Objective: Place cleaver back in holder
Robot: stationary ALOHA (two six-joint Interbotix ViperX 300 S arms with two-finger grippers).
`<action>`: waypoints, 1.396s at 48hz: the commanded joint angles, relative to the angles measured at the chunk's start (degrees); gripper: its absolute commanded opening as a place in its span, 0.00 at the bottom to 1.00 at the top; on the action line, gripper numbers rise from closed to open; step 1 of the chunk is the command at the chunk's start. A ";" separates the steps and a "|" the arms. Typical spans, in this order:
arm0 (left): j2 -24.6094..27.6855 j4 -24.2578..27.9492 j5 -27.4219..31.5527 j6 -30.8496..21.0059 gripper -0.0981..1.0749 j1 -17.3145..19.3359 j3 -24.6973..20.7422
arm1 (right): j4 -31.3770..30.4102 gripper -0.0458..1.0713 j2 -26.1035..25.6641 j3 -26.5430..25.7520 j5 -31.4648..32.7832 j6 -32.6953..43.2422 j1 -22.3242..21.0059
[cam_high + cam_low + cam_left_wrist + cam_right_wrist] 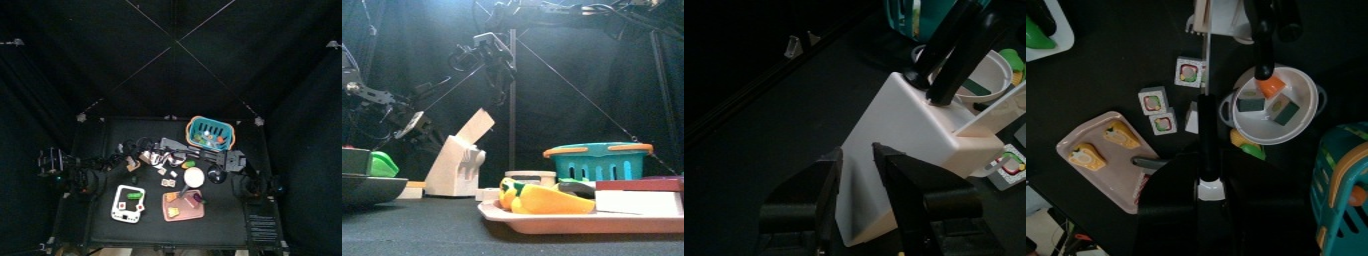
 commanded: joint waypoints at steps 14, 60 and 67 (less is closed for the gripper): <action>0.18 0.44 0.26 0.09 0.71 -0.53 -1.23 | 0.26 0.39 1.76 -6.77 -0.26 -0.09 -0.62; 0.09 0.53 0.44 0.09 0.71 -0.62 -1.05 | -0.53 0.67 3.96 -12.13 -0.26 0.09 -1.05; -0.18 0.53 0.44 0.09 0.71 -0.62 -1.05 | -0.53 0.67 3.87 -12.22 0.00 0.00 -0.88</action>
